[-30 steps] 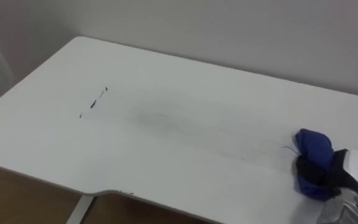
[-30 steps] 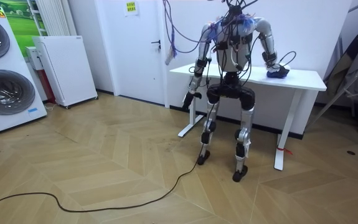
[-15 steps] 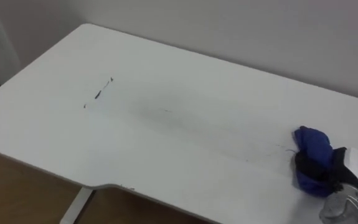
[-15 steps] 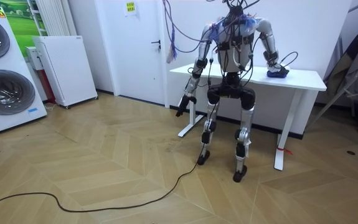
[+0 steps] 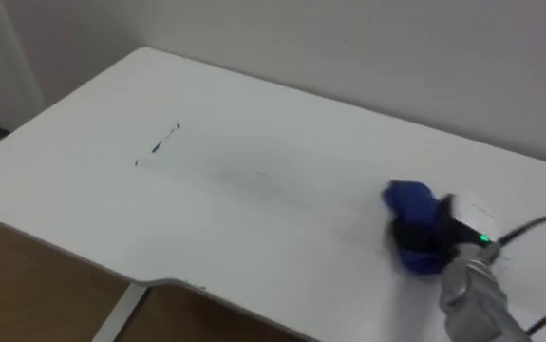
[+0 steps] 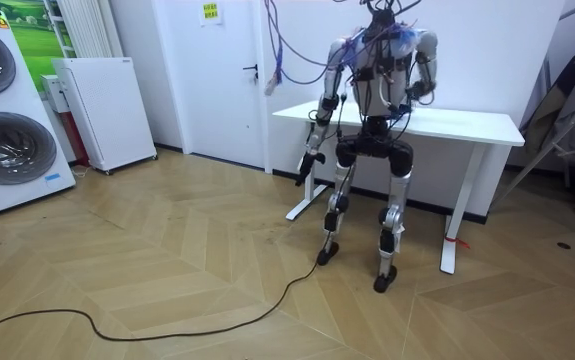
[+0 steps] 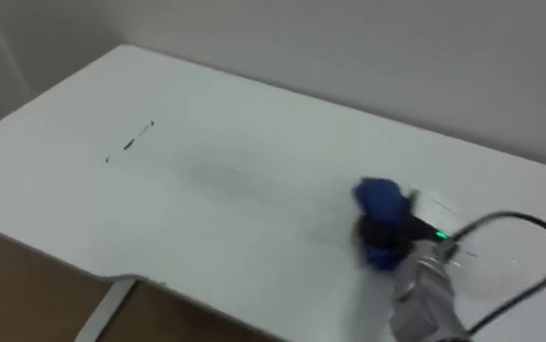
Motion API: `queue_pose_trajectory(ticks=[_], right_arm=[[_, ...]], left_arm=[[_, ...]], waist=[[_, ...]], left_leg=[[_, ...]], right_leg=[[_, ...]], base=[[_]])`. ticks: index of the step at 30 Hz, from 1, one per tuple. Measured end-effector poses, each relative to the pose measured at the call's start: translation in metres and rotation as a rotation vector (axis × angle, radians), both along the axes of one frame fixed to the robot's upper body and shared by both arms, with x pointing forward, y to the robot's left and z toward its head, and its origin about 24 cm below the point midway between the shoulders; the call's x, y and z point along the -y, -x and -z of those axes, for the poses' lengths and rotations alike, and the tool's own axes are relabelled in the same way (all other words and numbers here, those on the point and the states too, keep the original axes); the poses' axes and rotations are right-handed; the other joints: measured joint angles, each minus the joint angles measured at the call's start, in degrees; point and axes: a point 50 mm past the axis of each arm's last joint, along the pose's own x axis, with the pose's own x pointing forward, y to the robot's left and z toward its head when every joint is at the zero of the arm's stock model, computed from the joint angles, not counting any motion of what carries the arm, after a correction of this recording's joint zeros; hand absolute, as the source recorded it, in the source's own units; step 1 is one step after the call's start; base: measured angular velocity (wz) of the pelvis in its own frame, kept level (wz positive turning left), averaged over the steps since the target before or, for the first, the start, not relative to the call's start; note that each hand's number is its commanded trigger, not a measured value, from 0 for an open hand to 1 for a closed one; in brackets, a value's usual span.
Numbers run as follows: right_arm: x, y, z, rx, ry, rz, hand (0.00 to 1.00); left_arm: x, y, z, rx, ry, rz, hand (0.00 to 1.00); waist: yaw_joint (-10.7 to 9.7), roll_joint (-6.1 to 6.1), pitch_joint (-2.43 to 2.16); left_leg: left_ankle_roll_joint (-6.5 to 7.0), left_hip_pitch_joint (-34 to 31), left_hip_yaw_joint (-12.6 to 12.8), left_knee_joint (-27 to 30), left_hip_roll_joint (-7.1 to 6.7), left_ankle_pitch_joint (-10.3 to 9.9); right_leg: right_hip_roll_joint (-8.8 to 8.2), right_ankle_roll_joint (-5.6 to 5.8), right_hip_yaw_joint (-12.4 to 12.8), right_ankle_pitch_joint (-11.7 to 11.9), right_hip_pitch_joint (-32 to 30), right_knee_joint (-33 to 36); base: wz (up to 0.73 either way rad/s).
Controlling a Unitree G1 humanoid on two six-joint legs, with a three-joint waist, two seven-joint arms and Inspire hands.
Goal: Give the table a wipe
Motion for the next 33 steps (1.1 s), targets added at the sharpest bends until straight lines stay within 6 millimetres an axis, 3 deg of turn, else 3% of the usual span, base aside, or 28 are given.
queue_pose_trajectory(ticks=[2,3,6,9,12,13,14,17,20,22,24,27,31,33], right_arm=[[-0.030,-0.018,-0.019,0.034,-0.066,-0.108,1.00],[-0.033,-0.021,-0.021,0.038,-0.073,-0.122,1.00],[-0.024,-0.022,-0.014,0.005,-0.058,-0.123,1.00],[0.005,-0.008,0.004,-0.019,-0.102,-0.044,1.00],[0.043,0.012,0.019,0.011,-0.136,0.076,1.00],[0.067,0.023,0.023,0.017,-0.120,0.155,1.00],[0.095,0.039,0.028,0.021,-0.091,0.246,1.00],[0.153,0.079,0.035,0.012,-0.038,0.475,1.00],[0.186,0.108,0.039,-0.019,-0.010,0.623,1.00],[0.196,0.120,0.039,-0.030,-0.011,0.681,1.00],[0.201,0.125,0.040,-0.037,-0.012,0.707,1.00],[0.196,0.126,0.044,-0.065,-0.013,0.721,1.00],[0.179,0.103,0.044,-0.074,-0.034,0.727,1.00],[0.156,0.085,0.043,-0.077,-0.074,0.681,1.00]], left_arm=[[-0.001,0.005,0.000,-0.019,0.003,0.008,0.00],[-0.001,0.008,0.000,-0.028,0.002,0.005,0.00],[-0.003,0.041,-0.001,-0.105,0.004,-0.031,0.00],[-0.005,0.056,-0.002,-0.129,0.011,-0.061,0.00],[-0.008,0.060,-0.003,-0.103,0.017,-0.078,0.00],[-0.010,0.061,-0.004,-0.091,0.013,-0.092,0.00],[-0.013,0.064,-0.006,-0.091,0.005,-0.105,0.00],[-0.021,0.066,-0.008,-0.075,-0.018,-0.152,0.00],[-0.025,0.068,-0.009,-0.078,-0.024,-0.181,0.00],[-0.024,0.063,-0.008,-0.064,-0.018,-0.183,0.00],[-0.022,0.056,-0.007,-0.045,-0.009,-0.173,0.00],[-0.017,0.048,-0.004,-0.044,0.008,-0.126,0.00],[-0.005,0.044,0.000,-0.066,0.029,-0.108,0.00],[-0.003,0.045,0.001,-0.075,0.030,-0.112,0.00]], waist=[[3.26,0.00,1.10],[3.80,-0.03,1.11],[4.55,0.09,1.17],[3.37,0.30,1.18],[0.39,0.60,1.04],[-1.13,0.61,0.95],[-1.92,0.55,0.48],[-3.81,0.48,0.24],[-6.31,-0.05,-0.27],[-7.28,-0.06,-0.26],[-7.98,-0.08,-0.26],[-7.52,-0.04,-0.25],[-6.34,-0.03,-0.24],[-5.81,-0.13,-0.23]], left_leg=[[-0.03,-0.17,-2.27,-0.07,-0.45,0.01],[-0.02,-0.16,-2.81,-0.04,-0.59,0.04],[0.14,-0.16,-3.82,0.20,-1.32,0.11],[0.32,-0.24,-3.74,0.20,-1.83,0.22],[0.51,-0.24,-3.44,0.58,-2.45,0.34],[0.81,-0.09,-2.44,0.73,-2.73,0.52],[1.02,0.04,-1.73,0.71,-2.94,0.65],[1.25,1.40,-0.18,0.50,-3.02,0.56],[1.28,1.94,0.92,0.73,-2.70,0.47],[1.18,1.79,1.36,1.11,-2.45,0.35],[0.89,1.98,1.37,1.14,-2.36,0.21],[0.84,2.96,1.44,1.24,-2.02,0.23],[1.10,2.71,1.73,1.06,-1.89,0.61],[1.13,2.46,2.11,0.82,-1.70,0.63]], right_leg=[[0.07,0.09,-1.13,-0.06,1.03,-0.57],[0.06,0.10,-1.25,-0.06,1.14,-0.53],[-0.47,0.24,-5.29,-0.14,2.75,-0.61],[-0.79,0.37,-6.50,-0.22,4.13,-1.12],[-1.23,0.68,-8.30,-0.41,5.37,-1.44],[-1.58,0.89,-8.77,-0.54,6.06,-1.46],[-1.93,1.02,-8.73,-0.62,6.29,-1.42],[-2.49,1.37,-8.52,-0.83,6.89,-1.33],[-2.55,1.63,-8.51,-0.99,7.06,-1.39],[-2.41,1.65,-8.51,-1.00,7.00,-1.41],[-2.33,1.54,-8.08,-1.11,7.03,-1.35],[-1.70,1.77,-5.48,-1.59,6.64,-1.25],[-1.55,1.36,-3.59,-1.12,4.51,-0.23],[-1.32,1.03,-2.69,-0.89,4.02,-0.07]], base=[[0.48],[0.54],[0.53],[0.38],[0.27],[0.23],[0.12],[-0.23],[-0.28],[-0.21],[-0.20],[-0.31],[-0.22],[-0.23]])
